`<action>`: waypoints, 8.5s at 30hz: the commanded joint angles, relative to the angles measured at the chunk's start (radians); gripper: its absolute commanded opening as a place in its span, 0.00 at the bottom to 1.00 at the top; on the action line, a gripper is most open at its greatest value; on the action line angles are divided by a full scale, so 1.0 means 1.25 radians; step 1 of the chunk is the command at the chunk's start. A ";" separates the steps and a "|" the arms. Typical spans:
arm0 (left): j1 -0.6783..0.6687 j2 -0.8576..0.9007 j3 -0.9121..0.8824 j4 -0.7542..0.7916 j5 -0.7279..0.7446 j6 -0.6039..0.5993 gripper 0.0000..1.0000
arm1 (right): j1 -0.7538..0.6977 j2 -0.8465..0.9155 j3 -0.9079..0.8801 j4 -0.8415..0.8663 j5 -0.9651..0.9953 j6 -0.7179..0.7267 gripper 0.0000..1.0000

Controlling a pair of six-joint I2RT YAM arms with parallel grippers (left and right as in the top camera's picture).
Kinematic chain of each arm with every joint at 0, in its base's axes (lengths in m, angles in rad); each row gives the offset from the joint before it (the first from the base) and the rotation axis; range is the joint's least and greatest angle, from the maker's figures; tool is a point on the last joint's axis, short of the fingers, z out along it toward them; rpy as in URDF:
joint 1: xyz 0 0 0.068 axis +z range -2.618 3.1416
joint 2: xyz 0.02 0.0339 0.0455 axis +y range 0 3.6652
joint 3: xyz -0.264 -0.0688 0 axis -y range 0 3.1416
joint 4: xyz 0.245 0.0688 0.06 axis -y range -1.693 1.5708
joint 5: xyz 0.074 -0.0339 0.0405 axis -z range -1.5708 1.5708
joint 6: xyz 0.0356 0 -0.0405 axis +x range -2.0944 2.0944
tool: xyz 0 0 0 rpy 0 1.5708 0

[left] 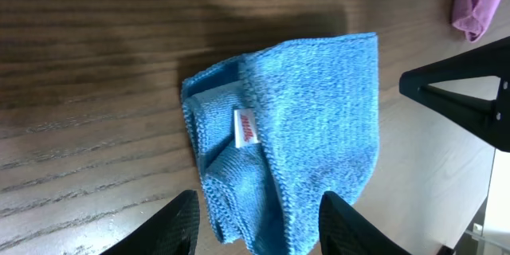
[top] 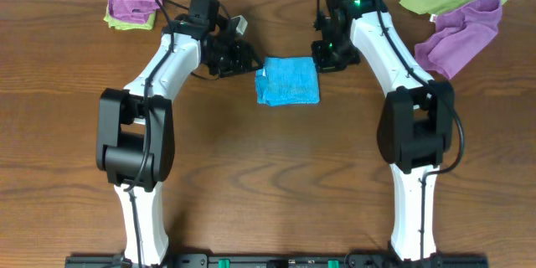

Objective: Fold the cloth

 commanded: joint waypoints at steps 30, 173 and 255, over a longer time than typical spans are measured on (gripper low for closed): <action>-0.039 0.027 -0.124 0.097 0.025 -0.031 0.50 | -0.021 0.031 -0.067 0.061 -0.042 0.022 0.02; 0.294 0.142 0.238 0.433 -0.506 -0.676 0.95 | -0.042 0.060 0.011 -0.026 -0.088 0.000 0.01; 0.003 -1.089 -0.245 -0.439 -0.414 -0.084 0.95 | -0.129 -1.164 -0.256 -0.315 -0.035 -0.146 0.99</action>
